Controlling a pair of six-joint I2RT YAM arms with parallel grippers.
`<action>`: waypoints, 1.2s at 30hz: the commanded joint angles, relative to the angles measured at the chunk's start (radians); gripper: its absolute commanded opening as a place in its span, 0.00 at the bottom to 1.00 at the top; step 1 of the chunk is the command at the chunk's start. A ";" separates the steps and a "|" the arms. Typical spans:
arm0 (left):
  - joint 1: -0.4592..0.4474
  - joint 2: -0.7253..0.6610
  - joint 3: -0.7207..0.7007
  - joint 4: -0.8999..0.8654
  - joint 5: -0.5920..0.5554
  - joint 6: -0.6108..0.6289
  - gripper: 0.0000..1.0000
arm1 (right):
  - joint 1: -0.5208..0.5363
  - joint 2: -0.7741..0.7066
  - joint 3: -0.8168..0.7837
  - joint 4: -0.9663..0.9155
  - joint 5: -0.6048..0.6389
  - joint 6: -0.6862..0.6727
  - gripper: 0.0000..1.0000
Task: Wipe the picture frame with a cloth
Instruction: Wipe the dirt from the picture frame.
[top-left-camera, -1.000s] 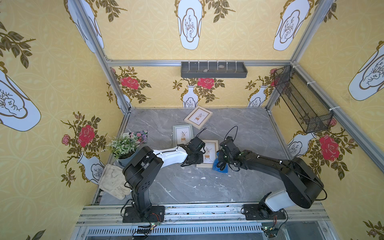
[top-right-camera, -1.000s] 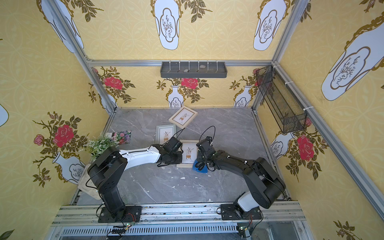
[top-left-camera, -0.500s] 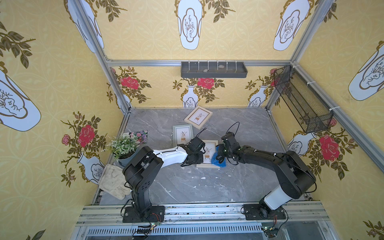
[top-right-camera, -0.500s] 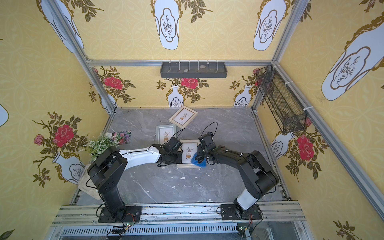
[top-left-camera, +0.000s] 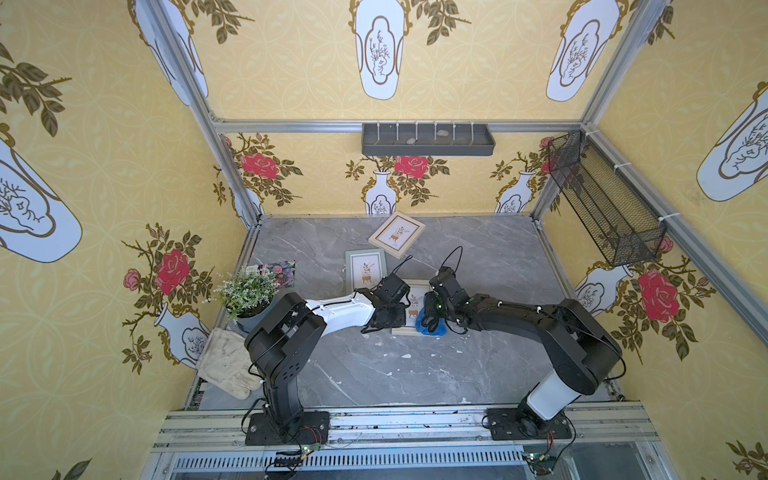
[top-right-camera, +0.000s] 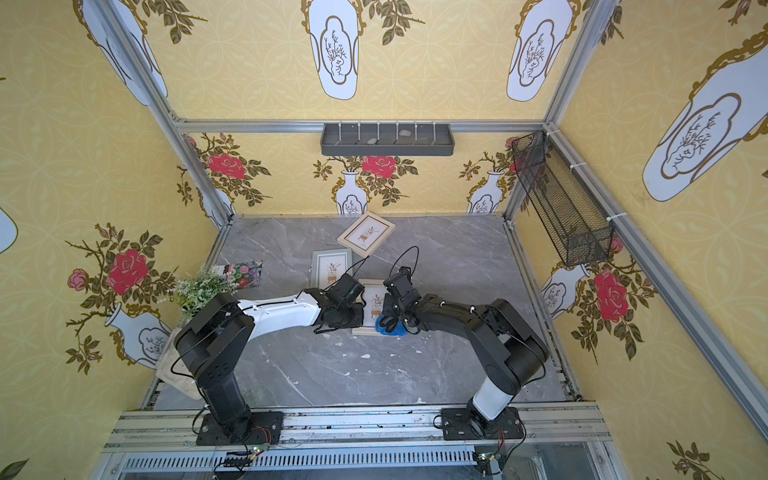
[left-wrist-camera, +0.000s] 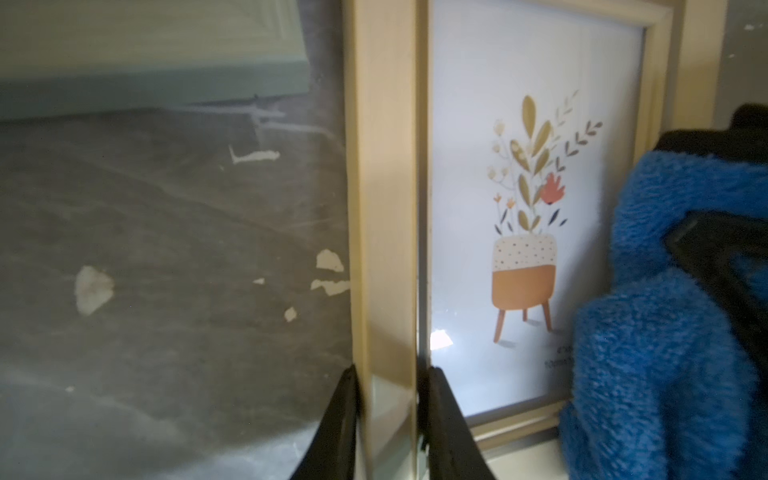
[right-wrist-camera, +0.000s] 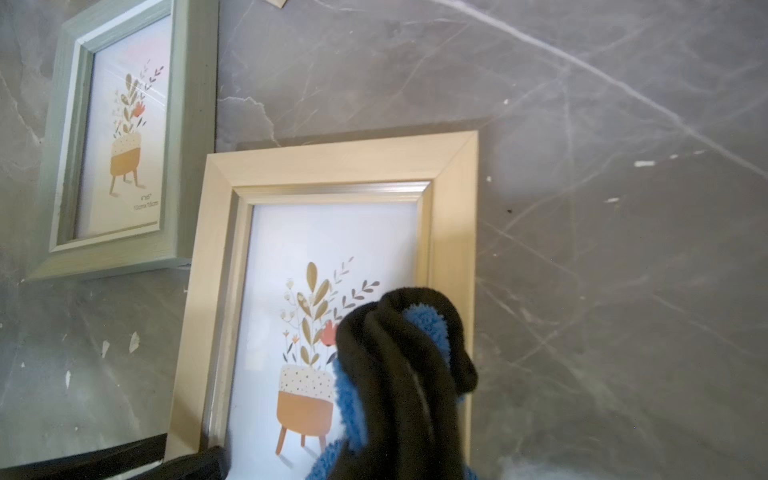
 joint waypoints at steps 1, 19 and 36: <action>0.000 0.005 -0.005 -0.027 0.002 0.006 0.01 | -0.064 0.020 0.012 -0.015 -0.024 -0.005 0.00; -0.001 -0.005 -0.006 -0.019 0.004 0.015 0.01 | -0.004 0.050 0.036 -0.041 -0.039 -0.003 0.00; -0.007 -0.024 -0.028 0.005 0.015 0.015 0.01 | -0.089 0.382 0.449 0.011 -0.184 -0.079 0.00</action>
